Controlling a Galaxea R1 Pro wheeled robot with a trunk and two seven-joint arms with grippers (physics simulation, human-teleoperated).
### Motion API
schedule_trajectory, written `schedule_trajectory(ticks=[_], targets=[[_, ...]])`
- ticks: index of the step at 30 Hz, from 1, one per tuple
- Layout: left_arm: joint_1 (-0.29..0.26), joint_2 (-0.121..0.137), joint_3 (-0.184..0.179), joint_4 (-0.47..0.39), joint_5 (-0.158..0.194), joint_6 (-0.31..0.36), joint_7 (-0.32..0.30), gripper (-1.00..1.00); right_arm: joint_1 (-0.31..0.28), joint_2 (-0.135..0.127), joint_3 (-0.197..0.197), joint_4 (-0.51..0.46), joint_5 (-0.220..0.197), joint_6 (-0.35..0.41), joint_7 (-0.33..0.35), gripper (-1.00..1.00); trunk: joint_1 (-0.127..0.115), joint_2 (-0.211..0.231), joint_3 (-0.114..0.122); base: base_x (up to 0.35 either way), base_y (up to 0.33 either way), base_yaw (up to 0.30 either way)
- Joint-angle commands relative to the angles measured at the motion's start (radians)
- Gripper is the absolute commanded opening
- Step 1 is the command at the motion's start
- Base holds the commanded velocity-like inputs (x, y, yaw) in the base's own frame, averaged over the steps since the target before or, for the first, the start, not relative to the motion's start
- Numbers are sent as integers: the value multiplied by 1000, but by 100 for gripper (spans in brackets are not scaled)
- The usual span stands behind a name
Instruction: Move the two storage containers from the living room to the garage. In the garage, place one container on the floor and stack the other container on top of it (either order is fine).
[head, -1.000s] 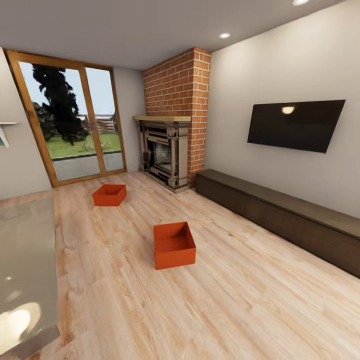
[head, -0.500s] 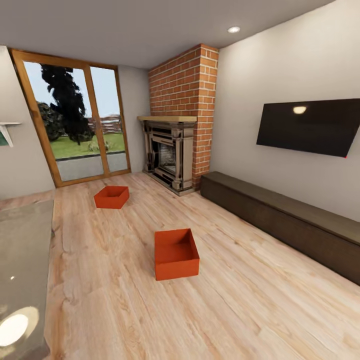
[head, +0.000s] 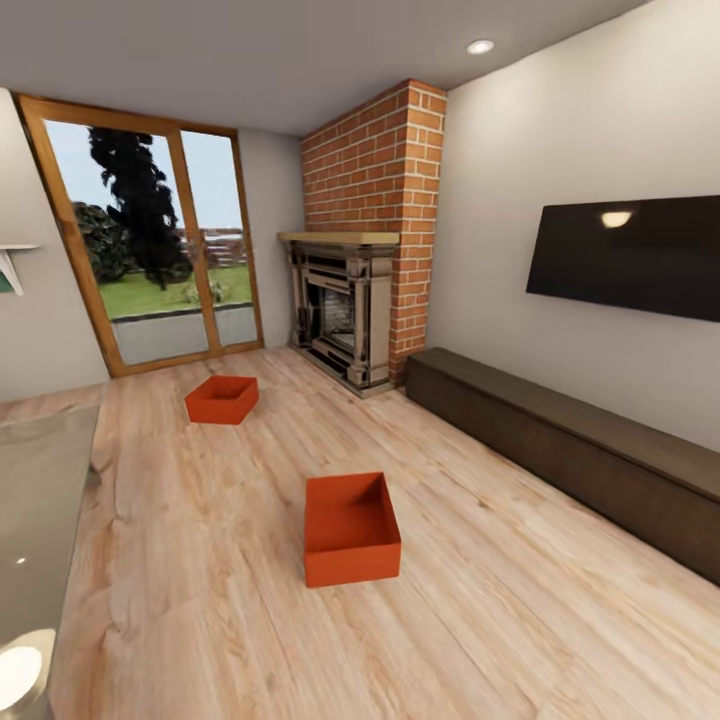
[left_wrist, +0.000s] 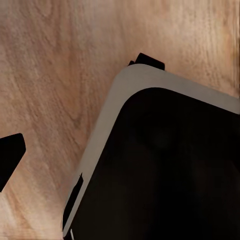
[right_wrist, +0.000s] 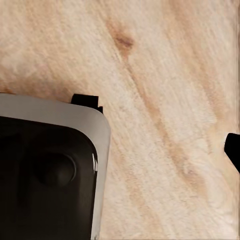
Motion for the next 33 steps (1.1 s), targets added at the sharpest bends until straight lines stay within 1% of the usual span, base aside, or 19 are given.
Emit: schedule_trajectory(ticks=[1,14,23,33], targets=[[0,0,6,-2,1,5,0,100,-1,1,8,3,-7,-5,0,100,1,0,-1,321,-144,0],[0,0,8,-2,3,6,0,100,-1,4,10,3,-6,-5,-6,100,1,0,-1,321,-114,0],[0,0,9,-2,2,6,0,100,-1,10,9,2,-5,-2,-10,100,1,0,-1,321,-14,0],[0,0,9,-2,2,6,0,100,-1,10,8,2,-5,-2,-10,100,1,0,-1,321,0,0]])
